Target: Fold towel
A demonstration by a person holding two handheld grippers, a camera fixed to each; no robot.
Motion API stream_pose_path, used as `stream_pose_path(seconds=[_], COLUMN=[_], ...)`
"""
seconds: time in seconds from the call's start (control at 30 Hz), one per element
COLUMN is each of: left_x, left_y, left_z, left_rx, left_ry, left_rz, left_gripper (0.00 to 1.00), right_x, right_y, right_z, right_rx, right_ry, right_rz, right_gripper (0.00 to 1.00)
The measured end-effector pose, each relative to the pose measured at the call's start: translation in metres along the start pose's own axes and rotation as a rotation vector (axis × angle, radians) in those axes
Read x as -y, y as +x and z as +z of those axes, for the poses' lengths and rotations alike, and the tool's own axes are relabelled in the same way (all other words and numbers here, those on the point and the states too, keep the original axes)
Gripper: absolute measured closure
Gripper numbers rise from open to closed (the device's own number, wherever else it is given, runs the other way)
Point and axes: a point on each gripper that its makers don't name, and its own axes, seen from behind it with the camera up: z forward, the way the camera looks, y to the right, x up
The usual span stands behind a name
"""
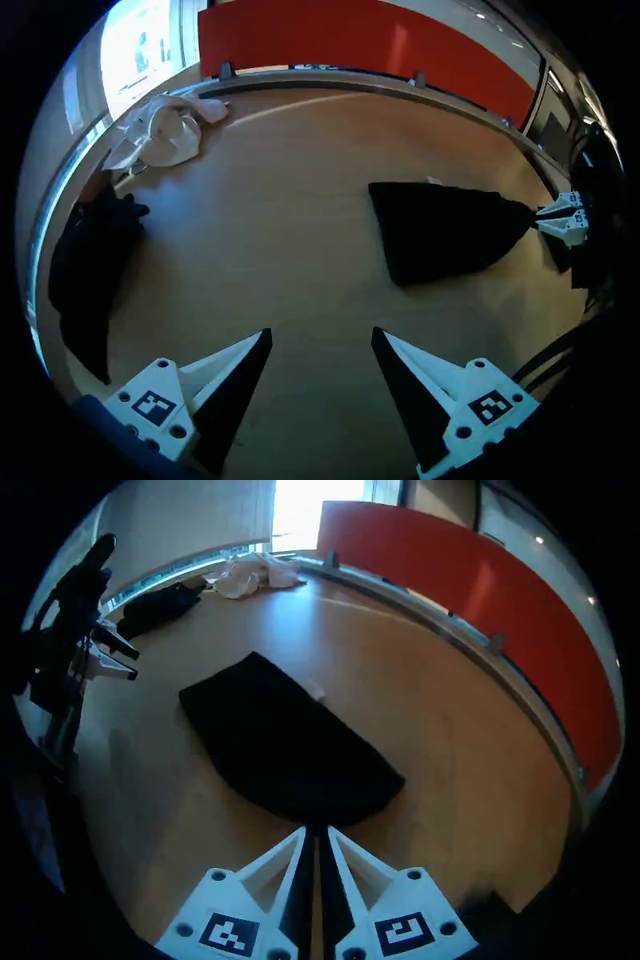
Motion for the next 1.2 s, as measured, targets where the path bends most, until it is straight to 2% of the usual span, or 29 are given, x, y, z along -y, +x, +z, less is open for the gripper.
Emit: stream_pose_path(seconds=[0.4,0.7,0.97,1.2], left_x=[0.017,0.021,0.029,0.042], left_y=[-0.004,-0.007,-0.011,-0.018], left_z=[-0.023,-0.035,-0.052,-0.073], left_rx=[-0.017,-0.024,-0.042,-0.067], left_ry=[0.009,0.004,0.015,0.037], left_rz=[-0.036,-0.045,-0.078,-0.121], left_gripper=[0.08,0.08,0.08,0.08], right_x=[0.008,0.022,0.055,0.1], right_y=[0.071,0.093,0.126,0.15], right_z=[-0.012,-0.006,0.021,0.063], right_rx=[-0.066,-0.064,-0.074,-0.071], right_ry=[-0.013,0.009,0.076,0.162], right_rz=[-0.108,-0.164,-0.221,-0.24], right_gripper=[0.97,0.97,0.97,0.97])
